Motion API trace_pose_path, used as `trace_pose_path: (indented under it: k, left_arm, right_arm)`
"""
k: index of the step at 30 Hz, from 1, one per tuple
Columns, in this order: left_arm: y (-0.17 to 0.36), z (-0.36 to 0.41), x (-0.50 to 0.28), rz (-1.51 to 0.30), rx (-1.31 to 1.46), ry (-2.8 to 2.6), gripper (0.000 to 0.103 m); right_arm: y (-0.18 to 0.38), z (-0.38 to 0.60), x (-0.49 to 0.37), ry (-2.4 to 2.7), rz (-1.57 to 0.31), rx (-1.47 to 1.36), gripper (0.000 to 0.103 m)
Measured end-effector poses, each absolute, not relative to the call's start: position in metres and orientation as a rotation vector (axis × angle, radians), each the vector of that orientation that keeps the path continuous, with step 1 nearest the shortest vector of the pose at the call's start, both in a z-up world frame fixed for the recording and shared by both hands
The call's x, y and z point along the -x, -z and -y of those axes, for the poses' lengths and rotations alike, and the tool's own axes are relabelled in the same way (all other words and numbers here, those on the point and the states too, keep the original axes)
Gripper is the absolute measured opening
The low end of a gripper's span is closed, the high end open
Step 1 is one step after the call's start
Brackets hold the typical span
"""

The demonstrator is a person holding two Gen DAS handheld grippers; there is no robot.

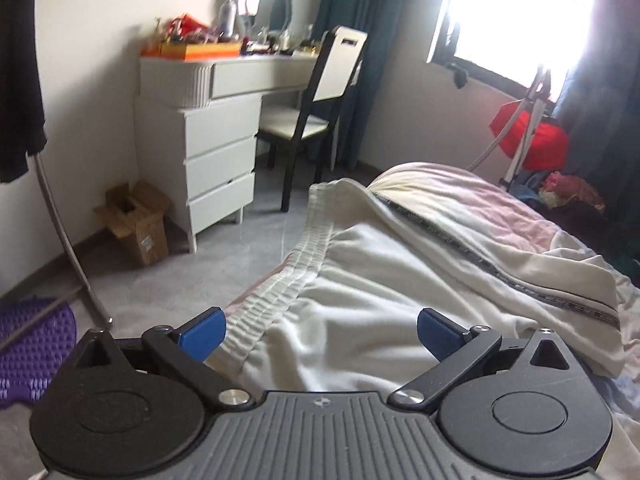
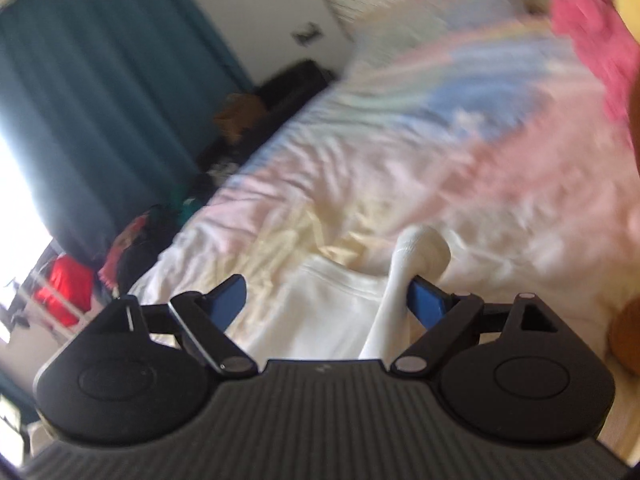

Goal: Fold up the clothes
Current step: 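Release the sweatpants and withdraw both tools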

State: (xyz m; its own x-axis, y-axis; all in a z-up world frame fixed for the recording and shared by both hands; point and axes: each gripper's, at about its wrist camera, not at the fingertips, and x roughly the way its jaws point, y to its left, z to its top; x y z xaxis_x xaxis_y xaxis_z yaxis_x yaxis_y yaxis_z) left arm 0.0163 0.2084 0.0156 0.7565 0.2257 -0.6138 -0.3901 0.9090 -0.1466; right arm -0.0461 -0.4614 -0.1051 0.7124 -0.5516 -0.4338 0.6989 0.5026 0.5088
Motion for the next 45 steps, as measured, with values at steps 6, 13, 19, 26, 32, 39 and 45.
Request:
trace_pose_path:
  k: [6,13,19,26,32,39,45]
  left_arm:
    - [-0.037,-0.13,-0.018,-0.537,0.158,-0.149,0.103]
    - [-0.033,-0.028,-0.031,-0.453,0.046,0.051,0.103]
    - [-0.016,0.031,-0.044,-0.401,-0.036,0.151,0.103]
    - [0.019,0.054,-0.052,-0.358,-0.077,0.187,0.103]
    - [0.043,0.055,-0.056,-0.393,-0.115,0.191,0.103]
    - [0.052,0.048,-0.064,-0.461,-0.1,0.206,0.103]
    - [0.032,0.035,-0.047,-0.397,-0.092,0.219,0.103]
  right_arm:
    - [0.058,0.387,0.041,0.555,-0.139,-0.408,0.088]
    - [0.048,0.321,0.028,0.249,-0.169,-0.258,0.088]
    - [0.054,0.283,0.016,0.107,-0.201,-0.174,0.087]
    - [0.075,0.254,-0.003,0.055,-0.223,-0.159,0.087]
    - [0.091,0.243,-0.022,0.042,-0.248,-0.139,0.087]
    - [0.105,0.245,-0.032,0.062,-0.284,-0.163,0.087]
    - [0.114,0.256,-0.061,0.009,-0.358,-0.242,0.087]
